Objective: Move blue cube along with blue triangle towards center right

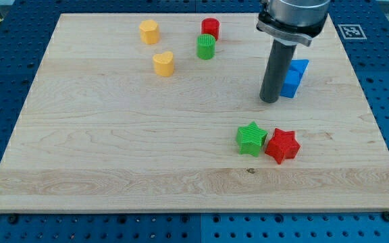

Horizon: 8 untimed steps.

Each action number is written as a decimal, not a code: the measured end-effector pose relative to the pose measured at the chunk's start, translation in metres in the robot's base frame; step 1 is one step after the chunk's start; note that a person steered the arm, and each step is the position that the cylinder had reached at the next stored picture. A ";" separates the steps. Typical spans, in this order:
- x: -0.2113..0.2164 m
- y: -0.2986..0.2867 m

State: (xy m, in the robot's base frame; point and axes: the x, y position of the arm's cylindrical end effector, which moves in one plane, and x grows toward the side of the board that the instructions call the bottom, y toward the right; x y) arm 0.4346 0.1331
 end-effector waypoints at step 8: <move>-0.069 0.070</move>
State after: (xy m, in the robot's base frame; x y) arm 0.3652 0.2032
